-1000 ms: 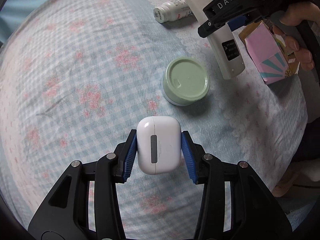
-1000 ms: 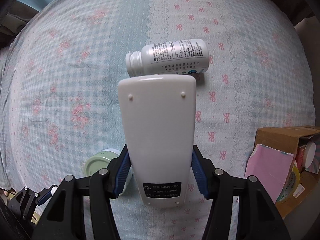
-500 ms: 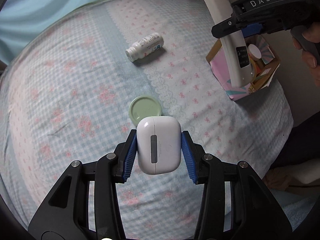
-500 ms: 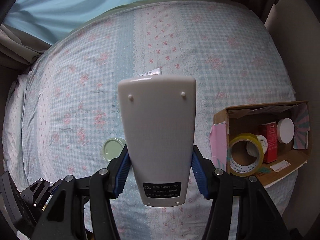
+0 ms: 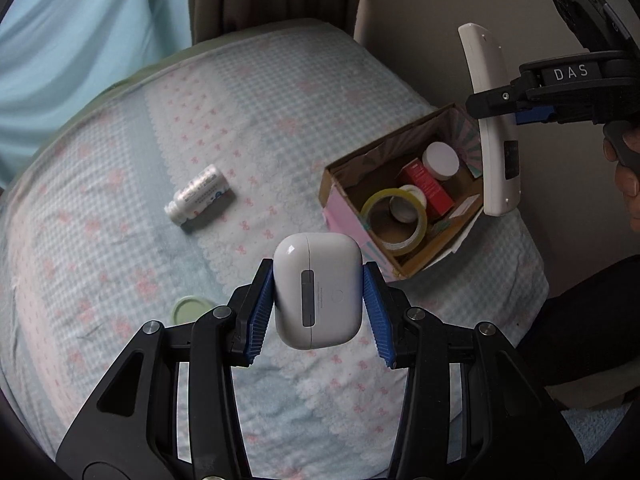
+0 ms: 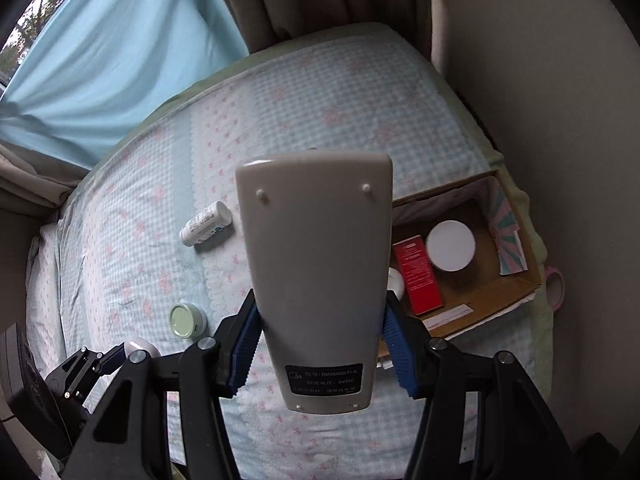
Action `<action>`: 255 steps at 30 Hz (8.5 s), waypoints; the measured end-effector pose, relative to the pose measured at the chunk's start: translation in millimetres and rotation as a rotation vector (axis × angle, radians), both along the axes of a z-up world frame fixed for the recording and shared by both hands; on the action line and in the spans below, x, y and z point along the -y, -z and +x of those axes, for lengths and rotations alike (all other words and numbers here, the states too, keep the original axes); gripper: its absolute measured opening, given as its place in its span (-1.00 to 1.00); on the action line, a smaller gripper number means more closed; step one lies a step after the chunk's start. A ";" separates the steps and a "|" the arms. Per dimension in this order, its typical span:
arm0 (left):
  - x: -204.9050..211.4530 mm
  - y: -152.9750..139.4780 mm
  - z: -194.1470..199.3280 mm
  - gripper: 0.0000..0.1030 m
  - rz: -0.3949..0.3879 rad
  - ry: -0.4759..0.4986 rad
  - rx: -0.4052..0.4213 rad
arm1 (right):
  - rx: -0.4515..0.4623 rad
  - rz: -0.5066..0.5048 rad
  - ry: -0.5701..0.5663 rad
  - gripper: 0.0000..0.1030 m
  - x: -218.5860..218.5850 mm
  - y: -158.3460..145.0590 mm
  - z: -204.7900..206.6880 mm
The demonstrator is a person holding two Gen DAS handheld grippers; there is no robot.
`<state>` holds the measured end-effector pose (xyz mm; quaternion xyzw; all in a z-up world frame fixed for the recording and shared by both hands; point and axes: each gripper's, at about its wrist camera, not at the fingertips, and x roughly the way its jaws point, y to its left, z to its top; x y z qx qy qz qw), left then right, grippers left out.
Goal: Organize rigid objects
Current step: 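Carry the earbud case and remote over the cardboard box with both tools, then open both tools to drop the earbud case and remote into the box, then withdraw both tools and approach the green jar and white pill bottle, then grasp the pale green jar with the left tool while the right tool grasps the white pill bottle, then carry the green jar and pill bottle over the cardboard box with both tools, then open both tools to drop the green jar and pill bottle into the box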
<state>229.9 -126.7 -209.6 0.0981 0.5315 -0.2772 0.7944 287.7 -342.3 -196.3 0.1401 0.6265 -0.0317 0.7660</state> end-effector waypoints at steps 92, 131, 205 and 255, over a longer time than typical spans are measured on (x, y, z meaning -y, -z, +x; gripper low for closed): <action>-19.9 17.4 -22.8 1.00 0.107 -0.221 0.001 | 0.061 -0.146 -0.064 1.00 42.9 -11.5 -30.3; -140.7 228.4 59.5 1.00 0.224 -0.432 -0.222 | -0.055 -0.250 -1.645 0.97 -292.9 213.6 153.8; -6.3 15.3 17.3 0.32 0.087 -0.159 0.056 | 0.068 0.000 -0.769 -0.08 -52.8 -19.4 63.5; 215.0 115.0 90.5 1.00 0.230 0.048 -0.064 | 0.102 -0.089 -0.520 1.00 179.5 108.2 -3.2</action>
